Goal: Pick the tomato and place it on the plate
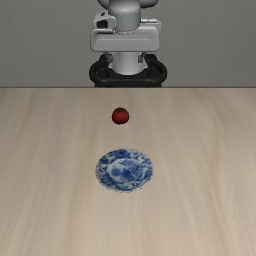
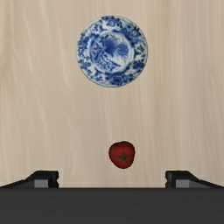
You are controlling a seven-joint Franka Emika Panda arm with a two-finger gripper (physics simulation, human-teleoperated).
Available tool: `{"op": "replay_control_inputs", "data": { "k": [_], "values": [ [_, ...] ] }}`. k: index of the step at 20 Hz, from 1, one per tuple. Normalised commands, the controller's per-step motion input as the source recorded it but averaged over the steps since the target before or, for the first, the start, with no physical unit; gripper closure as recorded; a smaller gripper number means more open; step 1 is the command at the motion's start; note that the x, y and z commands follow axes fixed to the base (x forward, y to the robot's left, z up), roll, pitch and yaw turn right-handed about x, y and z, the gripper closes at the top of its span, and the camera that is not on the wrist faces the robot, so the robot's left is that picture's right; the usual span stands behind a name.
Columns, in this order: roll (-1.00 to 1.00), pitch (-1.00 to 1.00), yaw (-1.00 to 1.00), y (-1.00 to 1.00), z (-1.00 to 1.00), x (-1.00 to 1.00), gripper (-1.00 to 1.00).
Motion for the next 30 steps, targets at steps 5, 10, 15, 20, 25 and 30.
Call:
{"op": "replay_control_inputs", "data": {
  "k": [5, 10, 15, 20, 25, 30],
  "values": [
    [0.0, 0.0, 0.0, -0.2, 0.0, -0.8, -1.0],
    [0.0, 0.0, 0.0, 0.0, -0.8, -0.2, -1.0],
    [0.0, 0.0, 0.0, 0.0, -1.0, 0.0, -1.0],
    [0.0, 0.0, 0.0, 0.0, -1.0, 0.0, -1.0],
    [0.0, 0.0, 0.0, 0.0, -1.0, 0.0, -1.0],
    [0.0, 0.0, 0.0, 0.0, -0.6, 0.0, 1.0]
  ]
}}
